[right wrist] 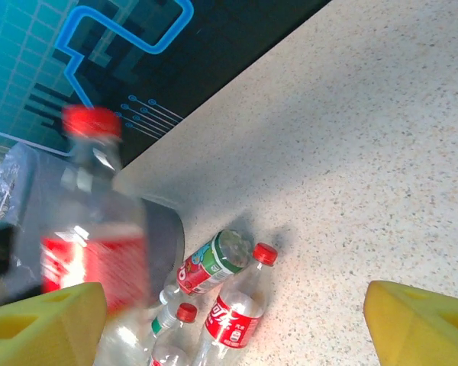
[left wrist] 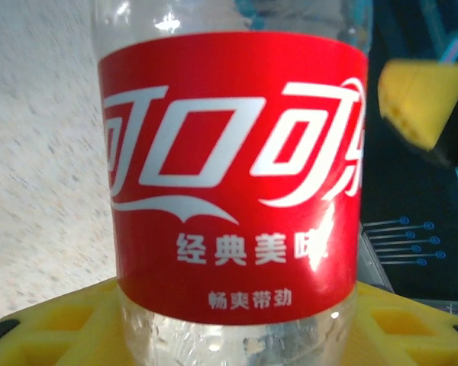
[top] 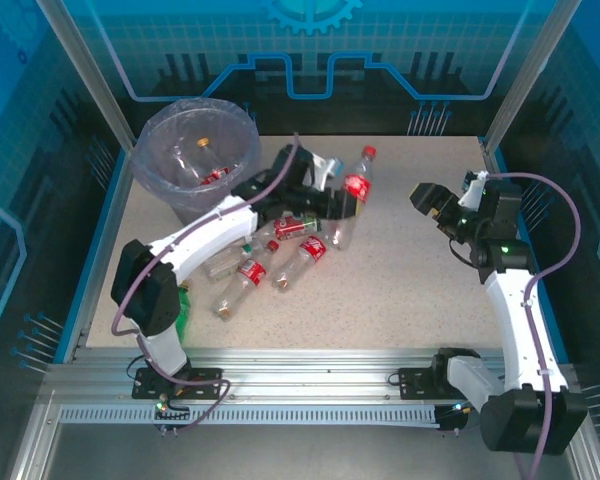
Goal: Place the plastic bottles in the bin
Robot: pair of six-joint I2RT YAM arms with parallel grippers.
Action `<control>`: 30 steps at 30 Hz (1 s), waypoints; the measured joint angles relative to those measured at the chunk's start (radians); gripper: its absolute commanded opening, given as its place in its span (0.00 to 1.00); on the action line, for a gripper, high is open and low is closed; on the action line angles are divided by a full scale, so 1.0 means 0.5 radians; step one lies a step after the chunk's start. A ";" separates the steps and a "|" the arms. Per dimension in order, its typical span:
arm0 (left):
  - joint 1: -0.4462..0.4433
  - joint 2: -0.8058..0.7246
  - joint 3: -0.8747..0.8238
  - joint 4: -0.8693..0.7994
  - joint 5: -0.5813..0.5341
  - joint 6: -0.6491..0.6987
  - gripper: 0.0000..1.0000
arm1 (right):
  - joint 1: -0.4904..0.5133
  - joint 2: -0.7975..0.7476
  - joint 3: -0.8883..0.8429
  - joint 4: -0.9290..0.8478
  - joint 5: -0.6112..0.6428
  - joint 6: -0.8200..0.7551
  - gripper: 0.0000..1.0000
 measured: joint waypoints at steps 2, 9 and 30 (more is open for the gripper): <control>0.108 -0.023 0.159 -0.082 -0.028 0.072 0.55 | -0.024 -0.017 -0.037 -0.029 -0.026 -0.016 0.88; 0.549 -0.169 0.632 -0.276 -0.172 0.259 0.54 | -0.034 -0.018 -0.105 -0.101 -0.073 -0.053 0.88; 1.260 -0.160 0.362 -0.272 -0.478 0.435 0.43 | -0.114 -0.056 -0.105 -0.237 -0.095 -0.210 0.88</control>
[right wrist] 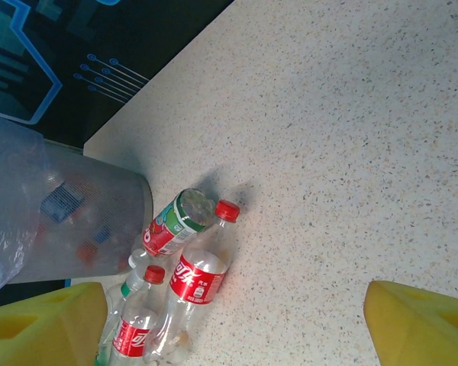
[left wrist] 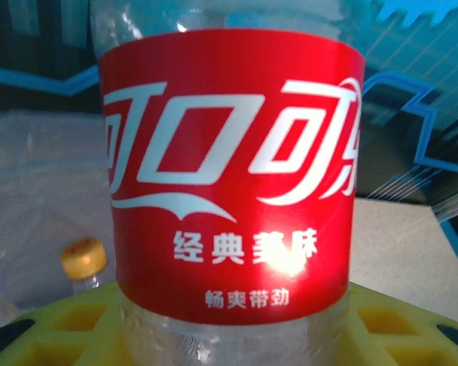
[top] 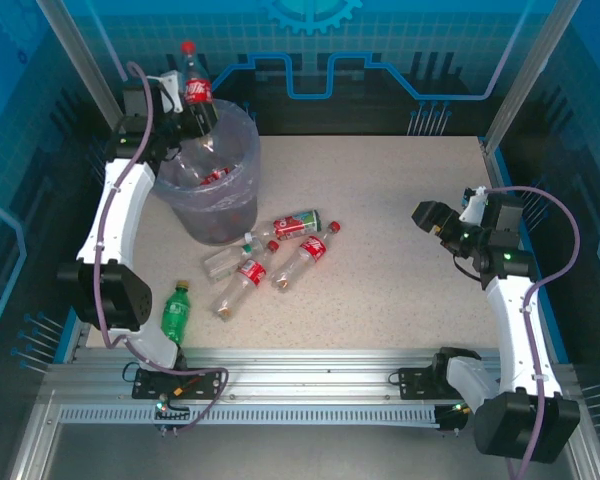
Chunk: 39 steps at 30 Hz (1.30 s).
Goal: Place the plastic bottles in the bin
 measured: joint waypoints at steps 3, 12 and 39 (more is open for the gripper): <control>0.000 0.000 -0.150 0.066 0.000 0.001 0.43 | -0.003 -0.010 0.000 -0.015 0.001 -0.016 0.88; -0.004 -0.034 -0.554 0.214 0.000 0.008 0.59 | -0.012 -0.014 0.000 -0.031 0.000 -0.027 0.88; -0.019 0.179 -0.053 0.012 -0.043 0.211 0.55 | -0.012 -0.014 0.001 -0.056 -0.014 -0.028 0.89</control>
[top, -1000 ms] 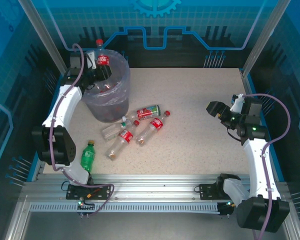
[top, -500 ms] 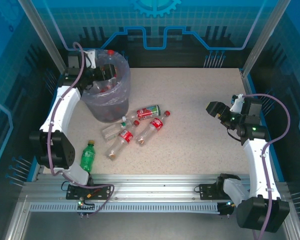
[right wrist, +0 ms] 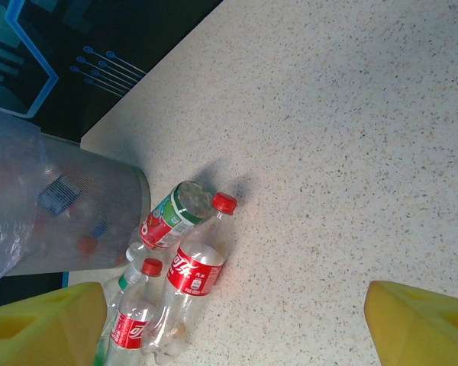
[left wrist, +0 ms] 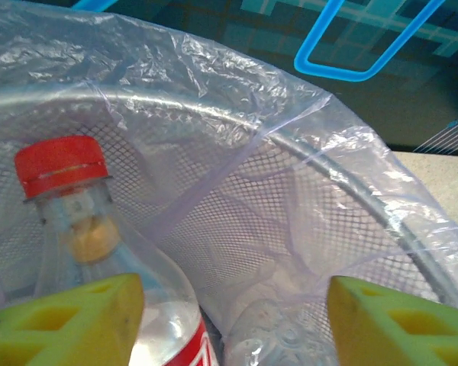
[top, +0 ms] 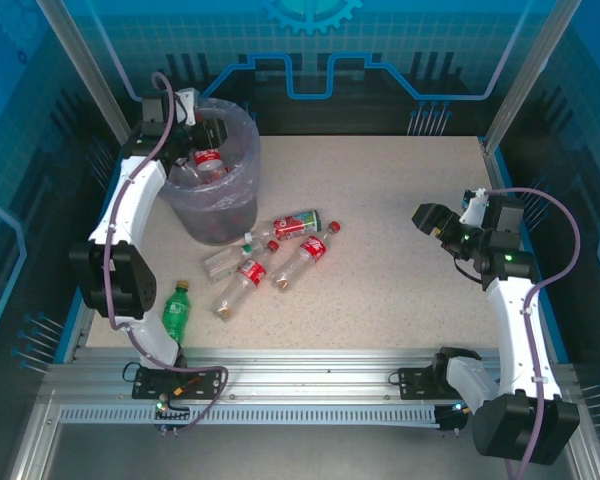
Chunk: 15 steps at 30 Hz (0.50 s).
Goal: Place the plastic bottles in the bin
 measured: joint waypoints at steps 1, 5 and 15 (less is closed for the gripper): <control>-0.001 -0.003 0.000 -0.002 -0.008 0.005 0.52 | 0.000 0.000 0.000 -0.004 0.000 0.000 0.89; -0.002 -0.051 -0.108 0.052 -0.047 0.006 0.45 | 0.000 -0.003 0.000 -0.005 0.000 0.000 0.89; -0.034 -0.359 -0.696 0.180 -0.060 -0.065 0.43 | 0.056 0.043 0.000 0.022 0.016 0.018 0.89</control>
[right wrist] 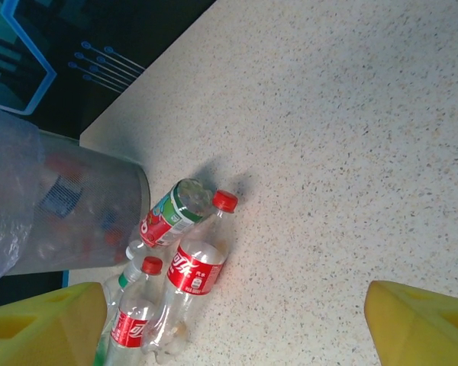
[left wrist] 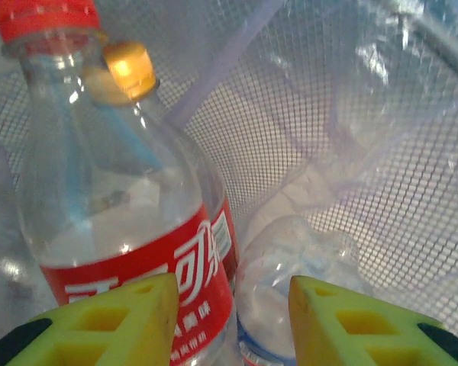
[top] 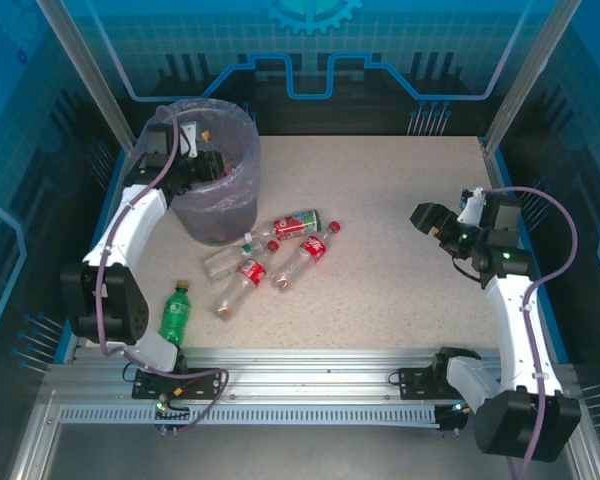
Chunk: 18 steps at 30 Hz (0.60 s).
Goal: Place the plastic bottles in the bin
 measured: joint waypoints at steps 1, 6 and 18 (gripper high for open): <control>-0.002 0.000 -0.008 0.019 0.002 -0.014 0.42 | 0.032 0.011 0.000 0.002 0.014 0.002 0.89; -0.040 0.030 -0.014 0.101 0.037 -0.086 0.42 | 0.290 0.070 0.000 0.023 0.145 0.031 0.88; -0.198 0.185 0.021 0.286 0.127 -0.198 0.45 | 1.133 0.546 -0.069 0.449 0.622 0.377 0.81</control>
